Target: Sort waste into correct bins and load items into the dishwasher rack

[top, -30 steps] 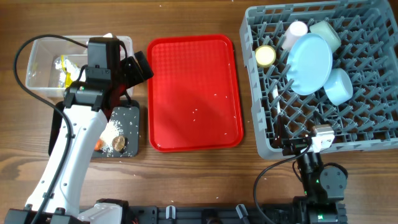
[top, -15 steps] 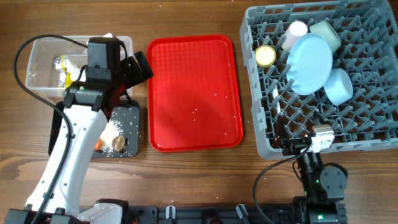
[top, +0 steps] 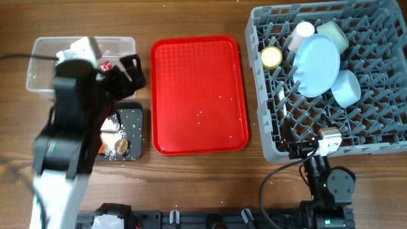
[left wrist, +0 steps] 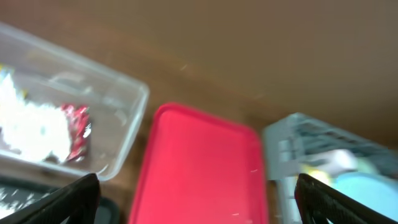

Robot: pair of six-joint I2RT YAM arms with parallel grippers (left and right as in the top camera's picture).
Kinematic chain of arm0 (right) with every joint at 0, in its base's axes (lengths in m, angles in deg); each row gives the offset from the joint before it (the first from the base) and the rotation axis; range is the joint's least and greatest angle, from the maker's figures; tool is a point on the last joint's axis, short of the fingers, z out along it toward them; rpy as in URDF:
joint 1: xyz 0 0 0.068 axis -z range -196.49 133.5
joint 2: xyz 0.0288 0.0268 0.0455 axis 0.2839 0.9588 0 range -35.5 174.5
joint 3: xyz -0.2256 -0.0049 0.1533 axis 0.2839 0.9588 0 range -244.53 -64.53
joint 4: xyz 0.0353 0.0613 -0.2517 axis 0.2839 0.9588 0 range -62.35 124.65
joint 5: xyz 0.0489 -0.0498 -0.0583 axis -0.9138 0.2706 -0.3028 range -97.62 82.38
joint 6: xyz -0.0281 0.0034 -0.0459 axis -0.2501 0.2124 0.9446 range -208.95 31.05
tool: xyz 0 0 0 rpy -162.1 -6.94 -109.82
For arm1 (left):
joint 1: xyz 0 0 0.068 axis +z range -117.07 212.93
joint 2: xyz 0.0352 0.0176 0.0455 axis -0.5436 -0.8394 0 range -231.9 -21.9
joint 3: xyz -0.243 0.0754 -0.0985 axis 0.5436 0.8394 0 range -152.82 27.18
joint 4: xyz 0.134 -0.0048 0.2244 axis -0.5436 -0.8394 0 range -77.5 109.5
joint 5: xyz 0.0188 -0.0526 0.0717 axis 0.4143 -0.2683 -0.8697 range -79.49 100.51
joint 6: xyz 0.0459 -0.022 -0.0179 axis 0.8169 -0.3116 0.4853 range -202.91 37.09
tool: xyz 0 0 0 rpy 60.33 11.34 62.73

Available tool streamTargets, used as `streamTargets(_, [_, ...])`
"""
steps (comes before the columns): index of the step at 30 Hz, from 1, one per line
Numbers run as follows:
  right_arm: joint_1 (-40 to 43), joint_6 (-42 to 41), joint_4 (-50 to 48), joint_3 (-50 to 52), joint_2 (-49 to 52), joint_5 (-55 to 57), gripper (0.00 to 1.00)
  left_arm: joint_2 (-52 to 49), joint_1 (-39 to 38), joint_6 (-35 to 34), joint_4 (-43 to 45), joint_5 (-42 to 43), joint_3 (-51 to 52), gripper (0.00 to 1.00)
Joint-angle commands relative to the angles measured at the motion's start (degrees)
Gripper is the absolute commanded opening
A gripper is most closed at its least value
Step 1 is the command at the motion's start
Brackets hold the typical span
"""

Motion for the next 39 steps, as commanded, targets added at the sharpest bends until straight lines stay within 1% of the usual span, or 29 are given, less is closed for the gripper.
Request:
streamTargets(1, [0.31,0.70,-0.26,0.07,-0.72,-0.96,1.00,9.51,-3.08,0.22,0.31,1.79,4.09,1.00])
streamTargets(3, [0.31,0.70,-0.26,0.07,-0.72,-0.94,1.00,14.45,-3.54,0.22,0.42,1.79,8.15,1.00])
streamTargets(6, [0.31,0.72,-0.26,0.07,-0.72,-0.96,1.00,21.97,-3.52,0.22,3.21,1.75,16.98,1.00])
streamTargets(8, [0.31,0.70,-0.26,0.07,-0.72,-0.96,1.00,27.61,-3.54,0.20,8.63,1.79,25.55,1.00])
streamTargets(9, [0.31,0.72,-0.26,0.07,-0.72,-0.96,1.00,29.03,-3.54,0.20,10.45,1.79,27.96,1.00])
streamTargets(12, [0.31,0.72,-0.26,0.07,-0.72,-0.96,1.00,36.06,-3.54,0.22,21.92,1.77,40.44,1.00])
streamTargets(15, [0.31,0.72,-0.26,0.07,-0.72,-0.96,1.00,42.58,-3.52,0.22,37.88,1.55,53.81,1.00])
streamTargets(18, [0.31,0.72,-0.26,0.07,-0.72,-0.94,1.00,46.62,-3.48,0.22,47.71,1.11,61.81,1.00])
streamTargets(19, [0.31,0.72,-0.26,0.07,-0.72,-0.96,1.00,47.41,-3.45,0.22,49.03,0.74,63.12,1.00])
streamTargets(29, [0.31,0.72,-0.26,0.07,-0.72,-0.96,1.00,51.01,1.77,0.24,49.62,0.04,66.58,1.00])
streamTargets(33, [0.31,0.72,-0.26,0.07,-0.72,-0.96,1.00,53.66,2.03,0.24,45.27,0.04,67.17,1.00])
streamTargets(39, [0.31,0.72,-0.26,0.07,-0.72,-0.96,1.00,57.05,5.68,0.24,36.48,0.04,67.17,1.00])
